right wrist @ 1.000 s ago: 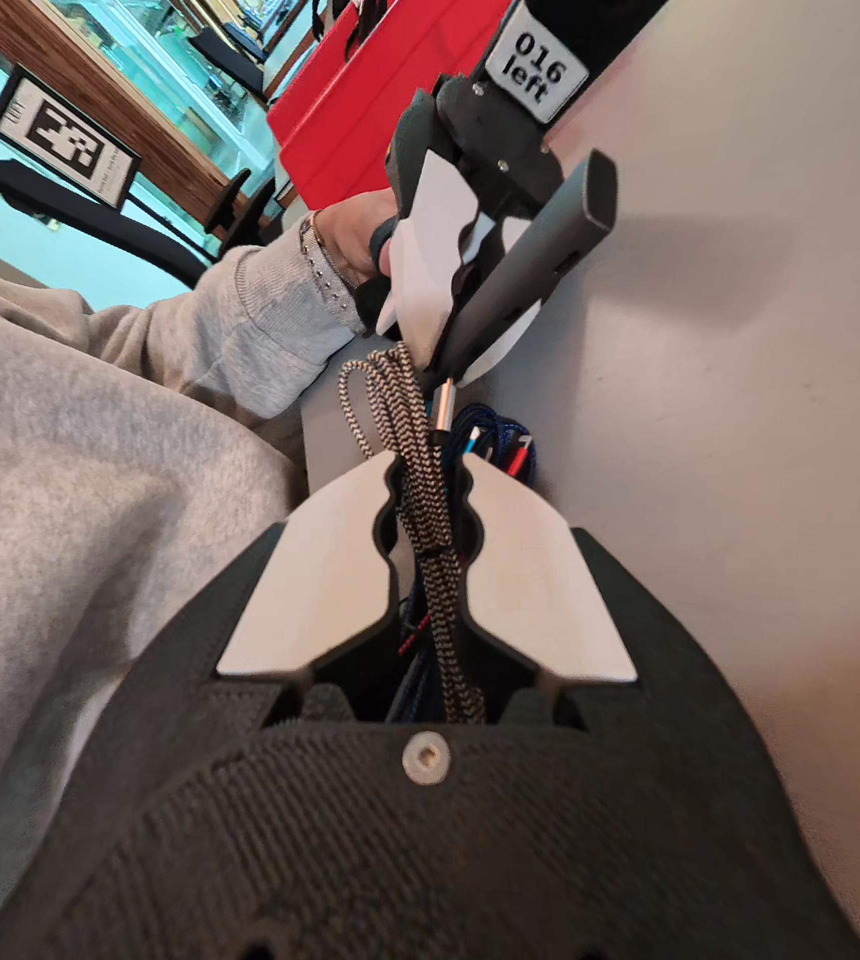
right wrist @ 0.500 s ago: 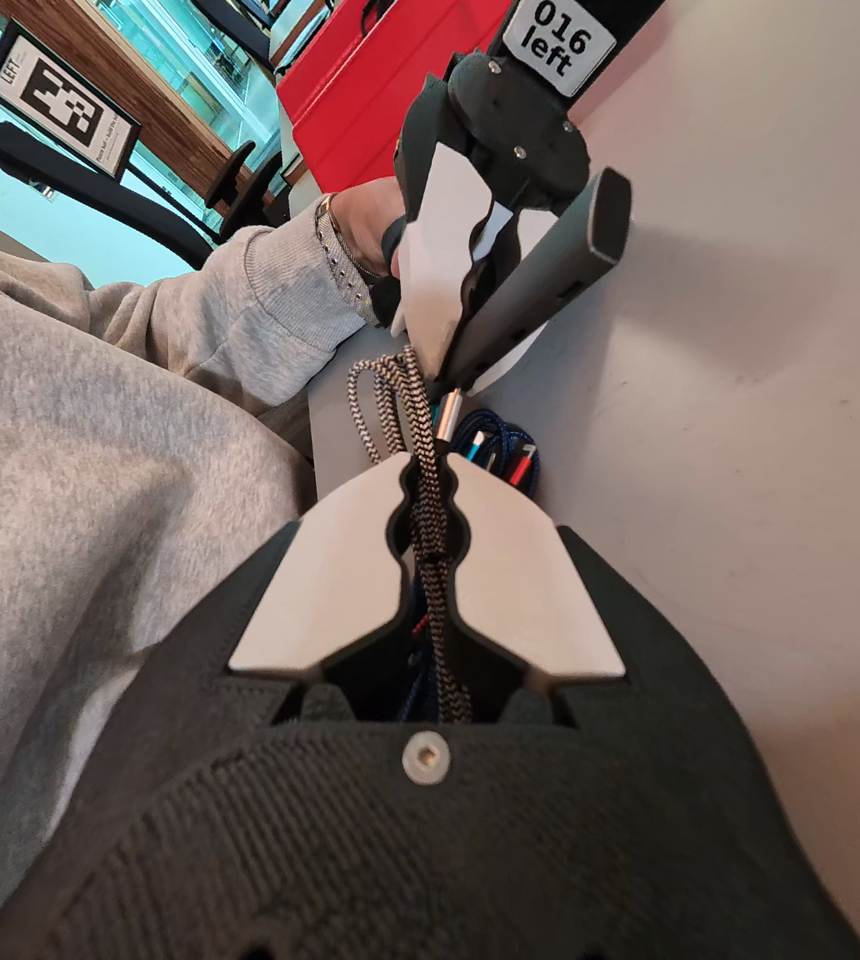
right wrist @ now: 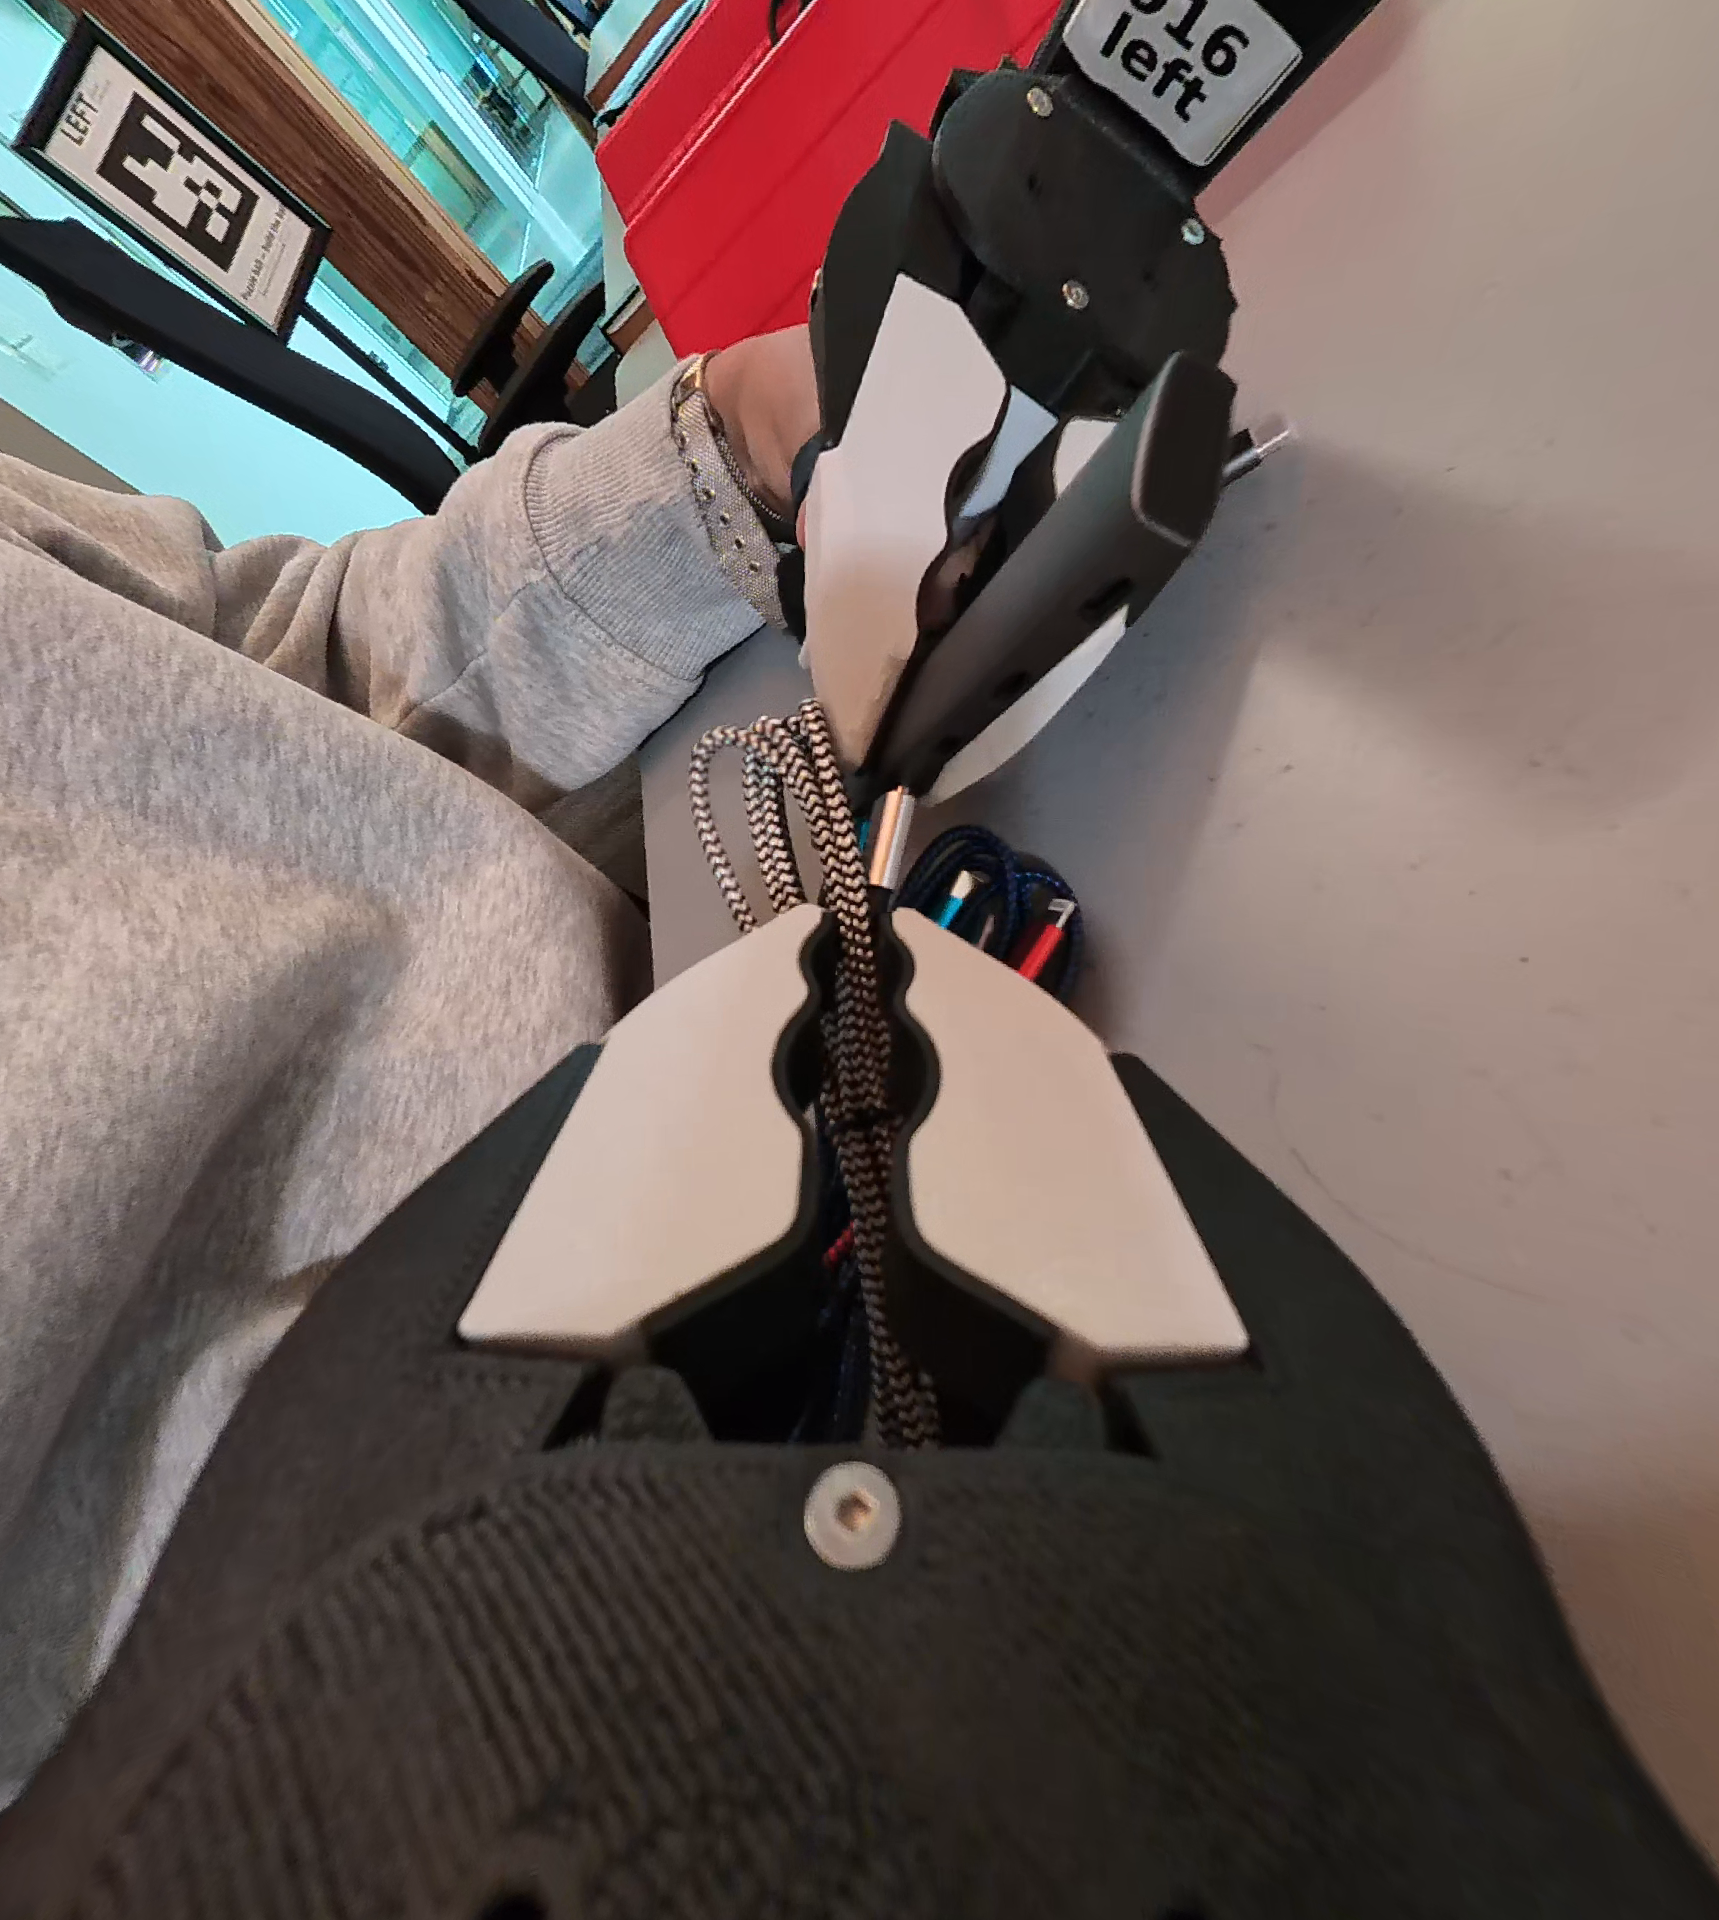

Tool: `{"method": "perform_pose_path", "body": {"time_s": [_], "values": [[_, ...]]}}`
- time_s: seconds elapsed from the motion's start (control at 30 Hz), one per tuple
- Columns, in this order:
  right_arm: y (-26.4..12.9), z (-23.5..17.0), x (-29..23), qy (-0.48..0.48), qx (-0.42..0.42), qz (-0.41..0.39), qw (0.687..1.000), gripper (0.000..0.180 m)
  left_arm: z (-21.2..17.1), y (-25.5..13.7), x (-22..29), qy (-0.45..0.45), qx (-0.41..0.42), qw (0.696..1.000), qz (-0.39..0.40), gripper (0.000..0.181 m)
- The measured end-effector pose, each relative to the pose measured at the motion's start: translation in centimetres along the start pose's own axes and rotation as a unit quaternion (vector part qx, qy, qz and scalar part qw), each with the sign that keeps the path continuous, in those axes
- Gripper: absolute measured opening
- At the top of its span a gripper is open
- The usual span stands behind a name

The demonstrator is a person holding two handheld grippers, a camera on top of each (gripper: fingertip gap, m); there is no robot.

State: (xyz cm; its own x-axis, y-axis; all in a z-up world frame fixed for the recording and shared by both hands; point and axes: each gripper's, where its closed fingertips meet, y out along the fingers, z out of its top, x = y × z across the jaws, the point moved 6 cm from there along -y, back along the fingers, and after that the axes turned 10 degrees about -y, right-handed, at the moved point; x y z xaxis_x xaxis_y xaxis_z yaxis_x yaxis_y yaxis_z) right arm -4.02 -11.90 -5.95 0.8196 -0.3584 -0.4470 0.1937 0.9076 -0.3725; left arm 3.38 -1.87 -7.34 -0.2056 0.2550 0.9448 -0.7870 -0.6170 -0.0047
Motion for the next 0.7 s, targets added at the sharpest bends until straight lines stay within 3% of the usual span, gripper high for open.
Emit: {"method": "perform_pose_path", "body": {"time_s": [0.5,0.63,0.7], "values": [[-0.1,0.5,-0.3,-0.034,0.023,0.022,0.999,0.006,-0.4,0.3,0.1,-0.015,-0.026,0.999,-0.021,0.011],[-1.1,2.4,0.2,-0.029,0.097,0.011,0.995,0.006,-1.2,3.6,0.1,-0.001,-0.093,0.996,-0.007,0.013],[-1.3,3.1,0.2,-0.042,0.089,-0.008,0.995,0.007,-0.6,4.4,-0.1,0.007,-0.072,0.997,0.006,0.012]]}}
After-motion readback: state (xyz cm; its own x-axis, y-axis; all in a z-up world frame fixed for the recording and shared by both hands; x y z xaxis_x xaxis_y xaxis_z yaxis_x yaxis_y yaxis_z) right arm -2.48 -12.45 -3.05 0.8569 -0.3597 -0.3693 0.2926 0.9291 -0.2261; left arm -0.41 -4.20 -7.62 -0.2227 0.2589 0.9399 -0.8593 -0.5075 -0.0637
